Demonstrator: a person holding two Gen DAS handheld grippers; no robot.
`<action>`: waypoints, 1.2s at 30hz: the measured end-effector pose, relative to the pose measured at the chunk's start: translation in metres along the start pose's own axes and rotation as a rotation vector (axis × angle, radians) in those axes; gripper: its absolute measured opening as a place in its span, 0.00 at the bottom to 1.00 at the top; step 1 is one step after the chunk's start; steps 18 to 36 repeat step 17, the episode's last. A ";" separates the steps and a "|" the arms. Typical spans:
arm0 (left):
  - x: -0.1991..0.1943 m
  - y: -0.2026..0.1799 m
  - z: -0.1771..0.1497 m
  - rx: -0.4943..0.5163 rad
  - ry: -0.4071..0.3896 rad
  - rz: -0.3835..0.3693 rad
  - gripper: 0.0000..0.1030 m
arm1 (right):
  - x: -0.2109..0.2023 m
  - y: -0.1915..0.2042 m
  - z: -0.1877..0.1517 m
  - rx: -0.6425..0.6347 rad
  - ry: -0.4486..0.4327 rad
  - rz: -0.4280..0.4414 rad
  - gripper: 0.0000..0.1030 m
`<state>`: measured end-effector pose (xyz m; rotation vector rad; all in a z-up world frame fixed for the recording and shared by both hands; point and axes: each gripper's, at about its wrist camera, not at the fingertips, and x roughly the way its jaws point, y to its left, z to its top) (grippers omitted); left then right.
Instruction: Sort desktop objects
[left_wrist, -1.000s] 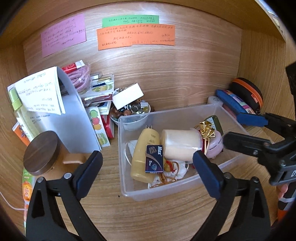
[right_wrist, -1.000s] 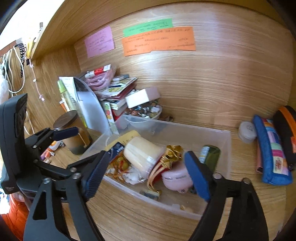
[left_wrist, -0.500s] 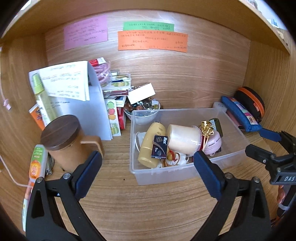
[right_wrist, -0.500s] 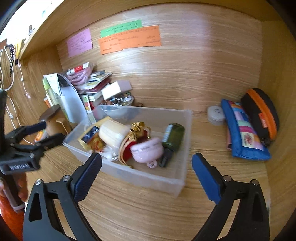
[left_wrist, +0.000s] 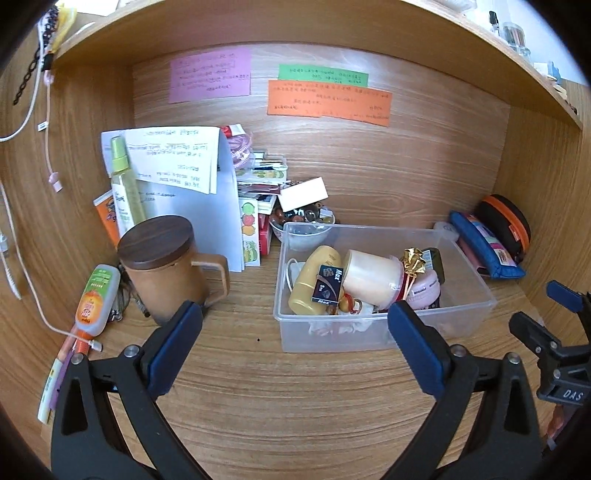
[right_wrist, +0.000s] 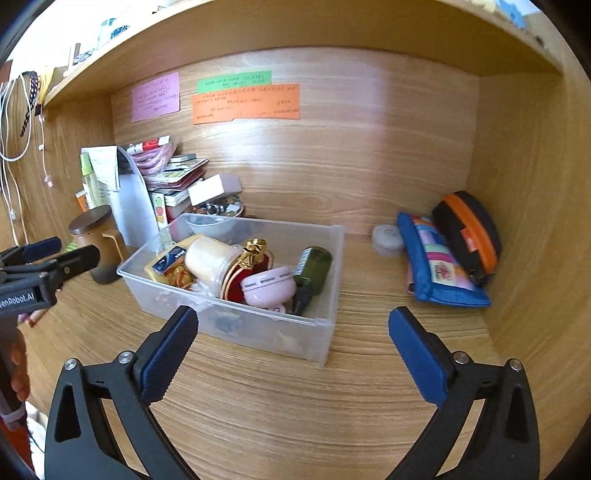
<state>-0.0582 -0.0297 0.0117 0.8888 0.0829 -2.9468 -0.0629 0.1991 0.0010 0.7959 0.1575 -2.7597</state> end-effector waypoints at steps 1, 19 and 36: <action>-0.001 -0.001 -0.002 0.003 -0.005 0.009 0.99 | -0.003 0.001 -0.002 -0.003 -0.006 -0.013 1.00; -0.005 -0.019 -0.013 0.030 -0.037 0.012 0.99 | -0.010 0.007 -0.008 0.008 -0.021 -0.044 1.00; -0.005 -0.019 -0.013 0.030 -0.037 0.012 0.99 | -0.010 0.007 -0.008 0.008 -0.021 -0.044 1.00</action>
